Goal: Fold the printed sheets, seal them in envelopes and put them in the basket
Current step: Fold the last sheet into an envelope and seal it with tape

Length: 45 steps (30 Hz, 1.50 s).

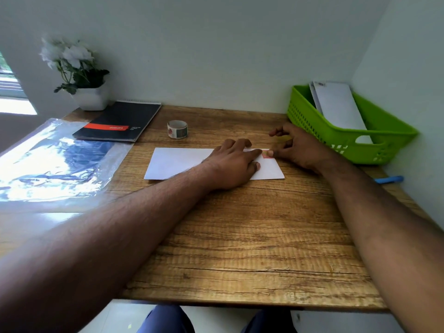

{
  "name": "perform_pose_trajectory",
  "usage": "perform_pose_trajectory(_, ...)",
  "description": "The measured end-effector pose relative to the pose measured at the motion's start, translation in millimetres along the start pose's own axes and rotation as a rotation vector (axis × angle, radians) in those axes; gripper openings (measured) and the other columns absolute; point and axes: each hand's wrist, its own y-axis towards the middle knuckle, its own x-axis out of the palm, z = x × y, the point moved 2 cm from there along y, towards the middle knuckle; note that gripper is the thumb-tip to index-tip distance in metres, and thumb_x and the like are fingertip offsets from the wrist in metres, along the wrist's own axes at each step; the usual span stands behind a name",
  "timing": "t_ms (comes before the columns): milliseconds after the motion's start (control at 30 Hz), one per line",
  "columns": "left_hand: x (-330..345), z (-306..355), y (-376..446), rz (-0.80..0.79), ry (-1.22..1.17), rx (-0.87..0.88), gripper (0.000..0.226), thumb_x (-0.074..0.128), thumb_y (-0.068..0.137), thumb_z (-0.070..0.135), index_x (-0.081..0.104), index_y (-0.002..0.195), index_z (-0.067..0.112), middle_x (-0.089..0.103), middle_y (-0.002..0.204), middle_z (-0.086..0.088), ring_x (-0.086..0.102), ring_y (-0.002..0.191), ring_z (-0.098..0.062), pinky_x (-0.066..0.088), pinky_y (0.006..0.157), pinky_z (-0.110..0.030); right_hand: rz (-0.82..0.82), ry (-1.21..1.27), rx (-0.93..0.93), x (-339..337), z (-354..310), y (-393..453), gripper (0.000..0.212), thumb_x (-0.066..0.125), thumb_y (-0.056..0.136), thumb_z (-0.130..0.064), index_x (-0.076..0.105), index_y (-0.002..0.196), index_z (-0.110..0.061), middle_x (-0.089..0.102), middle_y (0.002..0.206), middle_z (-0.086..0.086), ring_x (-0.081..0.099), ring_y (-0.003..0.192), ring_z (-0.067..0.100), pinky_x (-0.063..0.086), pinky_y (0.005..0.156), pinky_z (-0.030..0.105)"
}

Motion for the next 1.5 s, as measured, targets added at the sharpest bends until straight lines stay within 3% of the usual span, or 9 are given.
perform_pose_trajectory(167, 2.1, -1.7, -0.3, 0.016, 0.023, -0.029, 0.056, 0.029, 0.101, 0.048, 0.019, 0.153, 0.029, 0.019, 0.159, -0.002, 0.014, 0.145, -0.025, 0.014, 0.116, -0.045, -0.177, 0.034, 0.047, -5.2, -2.1, -1.6, 0.061, 0.082, 0.069, -0.028, 0.053, 0.123, -0.036, 0.045, 0.133, -0.008, 0.052, 0.106, 0.010, 0.048, 0.086, 0.029)
perform_pose_trajectory(300, 1.9, -2.5, 0.4, 0.006, 0.035, -0.025, 0.056, 0.027, 0.101, 0.049, 0.019, 0.153, 0.029, 0.017, 0.159, -0.002, 0.014, 0.145, -0.026, 0.013, 0.117, -0.045, -0.032, -0.007, 0.070, 3.0, -1.6, 6.5, 0.059, 0.078, 0.073, -0.034, 0.051, 0.126, -0.031, 0.048, 0.124, -0.005, 0.050, 0.108, 0.015, 0.041, 0.085, 0.029)
perform_pose_trajectory(533, 1.0, -1.4, -0.9, 0.001, 0.048, -0.021, 0.056, 0.027, 0.101, 0.049, 0.019, 0.153, 0.029, 0.018, 0.159, -0.001, 0.014, 0.145, -0.026, 0.016, 0.116, -0.045, 0.216, -0.076, 0.063, 7.7, 5.2, 13.2, 0.049, 0.077, 0.076, -0.023, 0.058, 0.121, -0.023, 0.056, 0.117, 0.004, 0.053, 0.104, 0.017, 0.039, 0.084, 0.026)
perform_pose_trajectory(700, -0.7, -1.4, -1.8, 0.019, 0.037, -0.027, 0.055, 0.029, 0.101, 0.049, 0.023, 0.152, 0.029, 0.021, 0.159, 0.001, 0.017, 0.145, -0.025, 0.019, 0.115, -0.045, 0.127, 0.001, 0.055, 4.5, 7.3, 8.7, 0.060, 0.081, 0.070, -0.028, 0.057, 0.125, -0.026, 0.054, 0.116, 0.001, 0.053, 0.105, 0.015, 0.043, 0.089, 0.028)
perform_pose_trajectory(867, -2.1, -2.1, -2.7, 0.021, 0.041, -0.026, 0.055, 0.031, 0.100, 0.050, 0.026, 0.151, 0.030, 0.023, 0.158, 0.001, 0.020, 0.144, -0.025, 0.020, 0.115, -0.045, 0.221, -0.094, 0.057, 9.3, 5.0, 11.4, 0.044, 0.074, 0.079, -0.029, 0.061, 0.120, -0.021, 0.059, 0.113, 0.003, 0.056, 0.105, 0.018, 0.043, 0.088, 0.028)
perform_pose_trajectory(967, -2.1, -1.9, -2.4, 0.019, 0.045, -0.023, 0.055, 0.031, 0.100, 0.050, 0.026, 0.151, 0.030, 0.023, 0.158, 0.000, 0.021, 0.144, -0.025, 0.021, 0.115, -0.045, 0.175, -0.086, 0.062, 9.5, 3.8, 8.9, 0.049, 0.075, 0.077, -0.035, 0.059, 0.121, -0.022, 0.056, 0.111, -0.001, 0.053, 0.101, 0.014, 0.040, 0.084, 0.025)
perform_pose_trajectory(1200, -0.9, -2.6, -1.3, 0.024, 0.044, -0.023, 0.055, 0.032, 0.100, 0.051, 0.026, 0.151, 0.030, 0.024, 0.158, 0.000, 0.023, 0.144, -0.025, 0.022, 0.114, -0.046, 0.274, -0.171, 0.054, 16.5, 0.2, 12.2, 0.034, 0.068, 0.085, -0.027, 0.062, 0.117, -0.016, 0.062, 0.114, 0.007, 0.056, 0.104, 0.018, 0.039, 0.082, 0.024)
perform_pose_trajectory(1367, -2.4, -2.4, -2.7, 0.042, 0.038, -0.025, 0.055, 0.032, 0.100, 0.052, 0.029, 0.150, 0.029, 0.028, 0.156, 0.001, 0.027, 0.142, -0.024, 0.026, 0.113, -0.045, 0.051, -0.041, 0.039, 7.5, -2.1, -1.2, 0.058, 0.078, 0.074, -0.032, 0.055, 0.128, -0.031, 0.057, 0.126, 0.009, 0.055, 0.105, 0.016, 0.044, 0.082, 0.027)
perform_pose_trajectory(1500, -1.9, -1.0, -6.2, 0.091, 0.078, -0.053, 0.058, 0.032, 0.097, 0.057, 0.034, 0.147, 0.027, 0.035, 0.153, 0.000, 0.034, 0.138, -0.023, 0.028, 0.111, -0.046, -0.115, -0.008, 0.019, 1.4, -7.3, -7.8, 0.075, 0.082, 0.067, -0.034, 0.047, 0.132, -0.045, 0.055, 0.111, 0.004, 0.053, 0.096, 0.012, 0.045, 0.078, 0.024)
